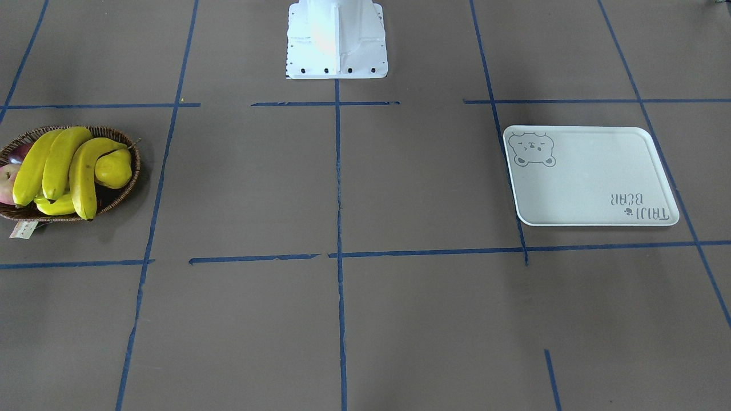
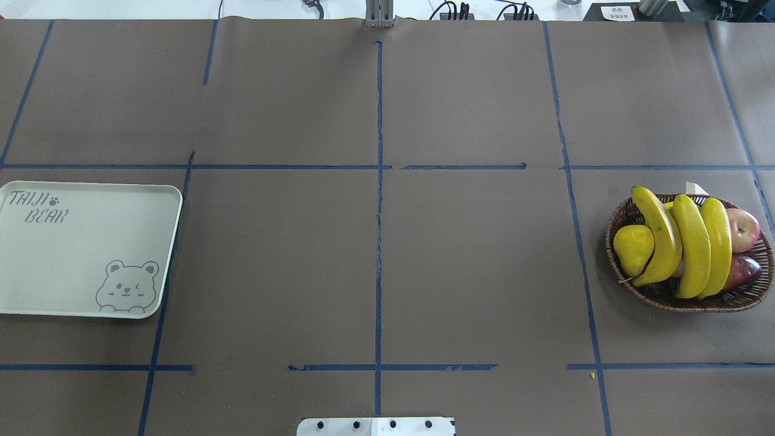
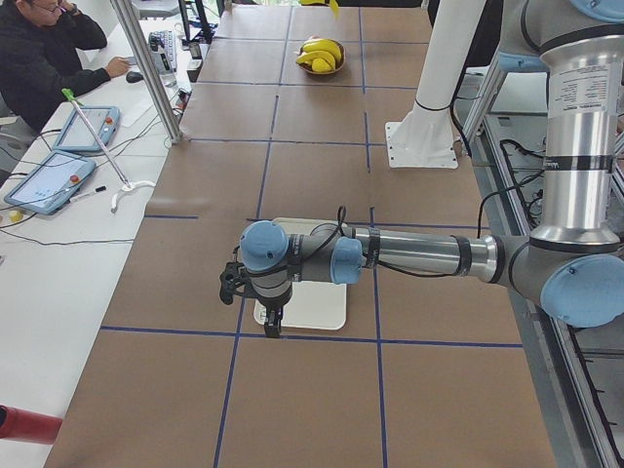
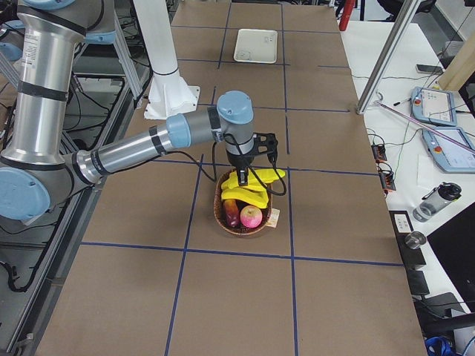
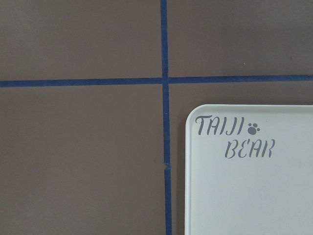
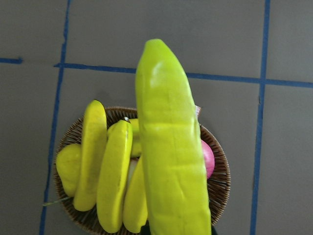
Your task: Transfer all bananas from basket to plate
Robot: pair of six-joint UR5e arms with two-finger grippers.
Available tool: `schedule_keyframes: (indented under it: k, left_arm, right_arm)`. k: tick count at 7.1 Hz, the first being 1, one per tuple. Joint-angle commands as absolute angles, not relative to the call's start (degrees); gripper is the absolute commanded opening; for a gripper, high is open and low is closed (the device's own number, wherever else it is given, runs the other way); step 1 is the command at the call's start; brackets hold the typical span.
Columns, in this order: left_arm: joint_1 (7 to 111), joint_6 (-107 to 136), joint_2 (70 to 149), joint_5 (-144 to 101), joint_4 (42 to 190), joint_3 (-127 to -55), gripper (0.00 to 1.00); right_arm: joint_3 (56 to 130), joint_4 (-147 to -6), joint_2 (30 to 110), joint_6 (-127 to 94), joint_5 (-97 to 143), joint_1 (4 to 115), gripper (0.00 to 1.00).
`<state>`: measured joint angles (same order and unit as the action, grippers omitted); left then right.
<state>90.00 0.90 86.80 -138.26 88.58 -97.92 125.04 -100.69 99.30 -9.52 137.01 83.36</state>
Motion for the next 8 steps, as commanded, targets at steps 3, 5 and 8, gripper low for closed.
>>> schedule_keyframes:
  k: [3, 5, 8]
  left_arm:
    - [83.88, 28.21, 90.07, -139.22, 96.19, -106.79, 1.00]
    - [71.60, 51.99, 96.38, -138.96, 108.22, -105.74, 1.00]
    - [58.49, 82.06, 107.44, -138.26, 119.86, -103.45, 0.99]
  right_arm:
    - [121.29, -101.71, 79.06, -31.11, 146.96, 70.10, 0.01]
    - [120.85, -95.13, 73.06, -48.26, 144.60, 63.58, 0.00]
    - [119.88, -80.03, 68.57, -71.92, 130.57, 48.30, 0.01]
